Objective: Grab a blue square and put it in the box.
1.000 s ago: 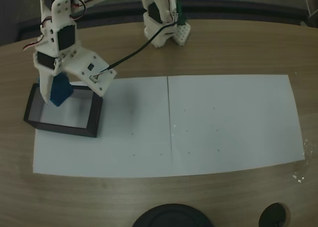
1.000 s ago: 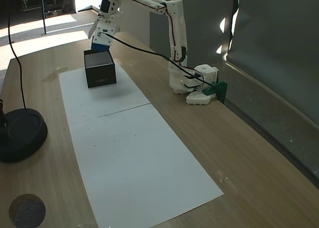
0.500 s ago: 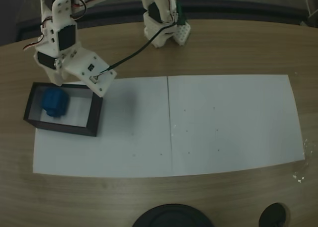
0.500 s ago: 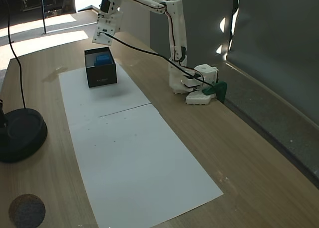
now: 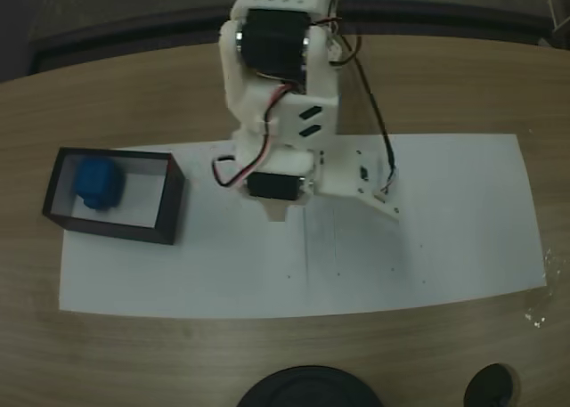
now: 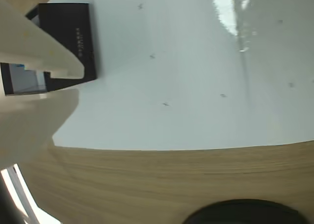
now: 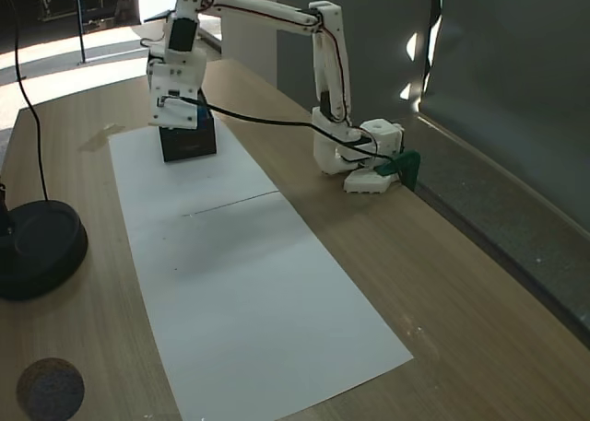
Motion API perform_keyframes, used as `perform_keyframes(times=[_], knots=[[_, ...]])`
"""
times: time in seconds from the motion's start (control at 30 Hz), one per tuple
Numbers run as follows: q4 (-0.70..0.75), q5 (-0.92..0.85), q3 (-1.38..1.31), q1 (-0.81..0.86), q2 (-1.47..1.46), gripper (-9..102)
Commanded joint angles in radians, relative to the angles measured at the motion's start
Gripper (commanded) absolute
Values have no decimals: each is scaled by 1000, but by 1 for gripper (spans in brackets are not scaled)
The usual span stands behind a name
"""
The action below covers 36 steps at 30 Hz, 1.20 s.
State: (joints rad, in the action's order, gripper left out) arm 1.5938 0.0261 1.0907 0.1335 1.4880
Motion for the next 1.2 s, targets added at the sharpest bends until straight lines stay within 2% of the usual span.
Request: perform_keyframes(times=[0.0, 0.17, 0.3, 0.43, 0.67, 0.77, 0.8, 1.17], knots=[[2, 49, -23, -126, 98, 0], [40, 43, -14, -278, 357, 0], [57, -20, 41, -238, 618, 0], [38, -58, 285, -155, 881, 0], [-192, -186, 890, -94, 1382, 0], [-253, -192, 1068, -92, 1555, 0], [-314, -193, 1201, -92, 1695, 0], [-485, -189, 1606, -92, 1985, 0]])
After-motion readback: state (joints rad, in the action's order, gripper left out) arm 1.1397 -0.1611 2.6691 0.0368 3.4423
